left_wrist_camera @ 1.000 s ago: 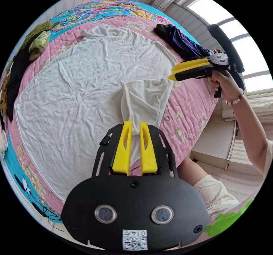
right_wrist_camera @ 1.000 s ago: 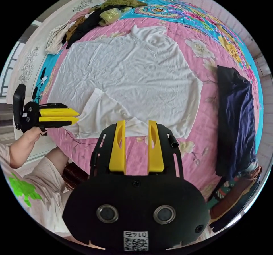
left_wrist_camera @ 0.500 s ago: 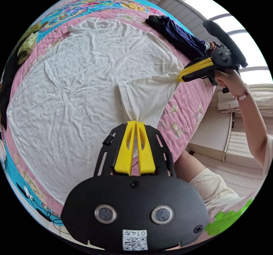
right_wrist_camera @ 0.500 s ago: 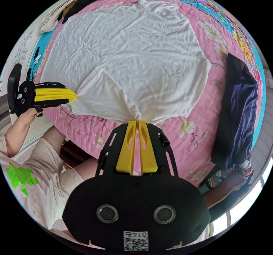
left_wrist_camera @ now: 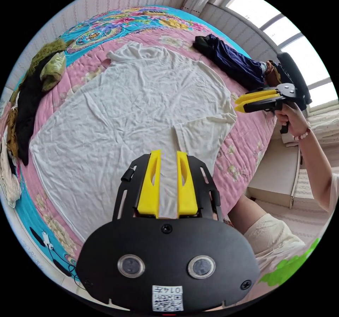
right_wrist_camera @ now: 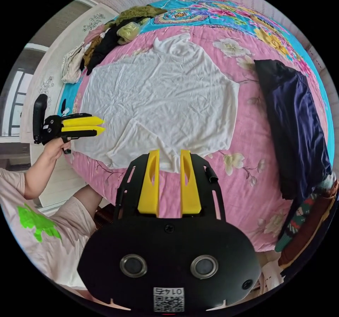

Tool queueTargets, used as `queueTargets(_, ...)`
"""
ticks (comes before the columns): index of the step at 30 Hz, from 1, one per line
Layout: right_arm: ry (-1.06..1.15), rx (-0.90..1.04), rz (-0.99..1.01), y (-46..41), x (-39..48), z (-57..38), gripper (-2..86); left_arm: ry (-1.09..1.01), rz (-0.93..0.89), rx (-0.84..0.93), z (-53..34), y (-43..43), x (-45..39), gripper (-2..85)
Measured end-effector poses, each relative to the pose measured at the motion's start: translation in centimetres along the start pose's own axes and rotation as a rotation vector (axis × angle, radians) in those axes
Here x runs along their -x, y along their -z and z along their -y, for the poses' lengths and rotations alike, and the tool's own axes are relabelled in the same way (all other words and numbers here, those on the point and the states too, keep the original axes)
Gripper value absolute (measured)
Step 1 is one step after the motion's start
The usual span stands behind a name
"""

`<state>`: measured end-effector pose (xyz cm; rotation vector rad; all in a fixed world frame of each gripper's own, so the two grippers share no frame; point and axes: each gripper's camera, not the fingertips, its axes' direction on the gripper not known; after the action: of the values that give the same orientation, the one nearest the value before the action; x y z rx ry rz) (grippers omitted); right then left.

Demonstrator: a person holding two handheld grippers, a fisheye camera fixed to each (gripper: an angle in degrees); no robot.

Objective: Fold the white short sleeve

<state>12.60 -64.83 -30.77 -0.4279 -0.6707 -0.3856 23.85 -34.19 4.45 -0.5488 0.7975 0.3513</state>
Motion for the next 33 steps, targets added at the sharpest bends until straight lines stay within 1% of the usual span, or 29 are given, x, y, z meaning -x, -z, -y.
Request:
queueTargets(4,0.002,-0.086,0.081,2.0,-1.3,3.5,11.4,-0.001,0.008,-0.059,4.6,2.3,3.5,8.6)
queueTargets(8,-0.002,-0.152,0.096,3.5,-2.6,7.7,11.6,0.003,-0.026,-0.12,9.4,4.2,6.4,8.7)
queueTargets(13,0.026,-0.185,0.048,5.1,-3.6,13.7,11.7,0.001,0.057,-0.121,16.3,4.6,8.9,9.7)
queueTargets(16,0.026,-0.173,-0.004,5.5,-4.3,17.5,11.8,0.023,0.089,-0.077,19.5,3.8,9.8,9.6)
queueTargets(19,0.016,-0.156,-0.009,5.6,-5.3,20.6,11.7,0.04,0.154,-0.072,21.6,3.5,10.4,9.1)
queueTargets(21,0.013,-0.157,0.007,5.7,-5.8,22.2,11.4,0.048,0.137,-0.066,22.6,3.3,10.8,8.8)
queueTargets(23,-0.01,-0.204,0.036,6.1,-6.5,24.1,10.9,0.063,0.12,-0.059,23.3,3.2,11.1,8.6)
queueTargets(26,-0.047,-0.219,0.102,6.3,-7.1,26.7,10.4,0.069,0.146,-0.018,24.2,2.9,11.6,7.7)
queueTargets(28,-0.065,-0.201,0.072,5.9,-7.2,28.1,10.2,0.046,0.177,0.025,24.4,2.6,11.9,7.2)
queueTargets(30,-0.068,-0.139,0.04,5.0,-7.3,29.3,10.0,0.037,0.165,0.017,24.2,2.8,12.2,6.8)
queueTargets(32,-0.052,-0.071,0.073,4.2,-7.2,30.3,8.5,0.038,0.14,0.008,24.0,3.0,12.7,5.9)
queueTargets(33,-0.038,-0.062,0.082,4.2,-7.0,30.5,6.4,0.044,0.117,0.003,23.8,3.2,13.0,4.0)
